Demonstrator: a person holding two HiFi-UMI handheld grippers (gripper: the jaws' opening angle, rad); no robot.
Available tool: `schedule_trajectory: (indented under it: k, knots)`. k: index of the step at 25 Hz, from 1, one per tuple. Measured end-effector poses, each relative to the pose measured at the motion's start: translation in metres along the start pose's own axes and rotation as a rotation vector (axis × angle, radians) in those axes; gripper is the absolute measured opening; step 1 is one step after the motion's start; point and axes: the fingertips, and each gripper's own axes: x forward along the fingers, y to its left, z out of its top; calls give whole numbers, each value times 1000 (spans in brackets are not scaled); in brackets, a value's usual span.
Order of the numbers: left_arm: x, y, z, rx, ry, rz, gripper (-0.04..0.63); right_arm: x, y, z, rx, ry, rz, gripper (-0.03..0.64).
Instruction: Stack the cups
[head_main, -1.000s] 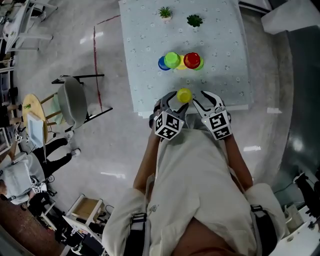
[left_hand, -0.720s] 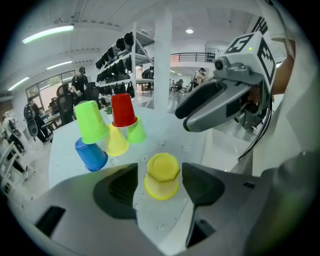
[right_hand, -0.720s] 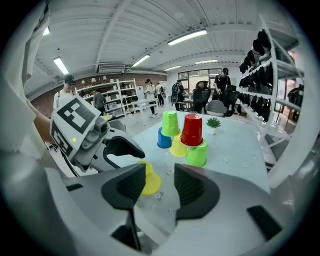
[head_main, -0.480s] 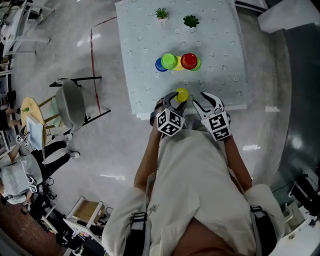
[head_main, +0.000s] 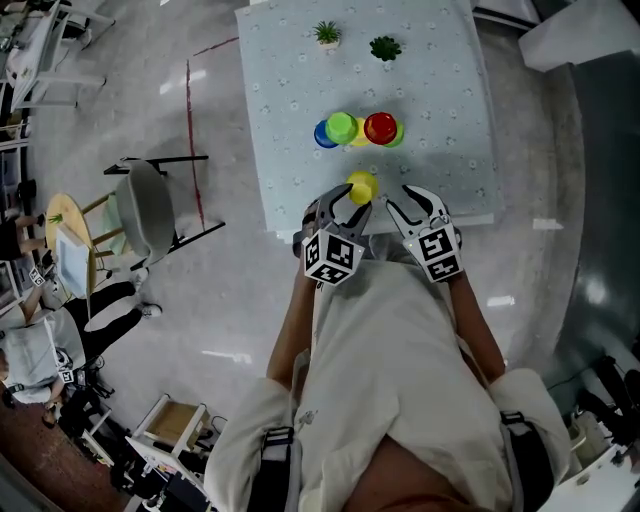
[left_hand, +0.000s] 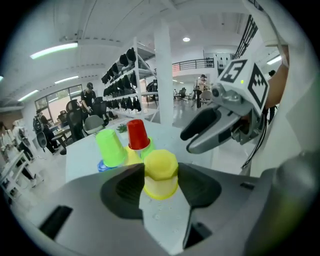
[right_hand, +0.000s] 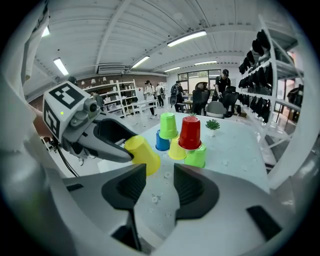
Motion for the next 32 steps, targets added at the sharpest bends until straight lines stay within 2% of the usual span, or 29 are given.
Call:
schedule_trajectory:
  k: [9,18,32]
  knots:
    - [-27,36,56,-20,-74,94,216,-1,-7,11,-6,-26,0,170]
    - [-37,60,97,-12,-99,154,215,-14,-16,32,-18,-68,-28,170]
    - [-21,95,128,-14,-98,173,216,-14,-26,33,10,-48,-54,170]
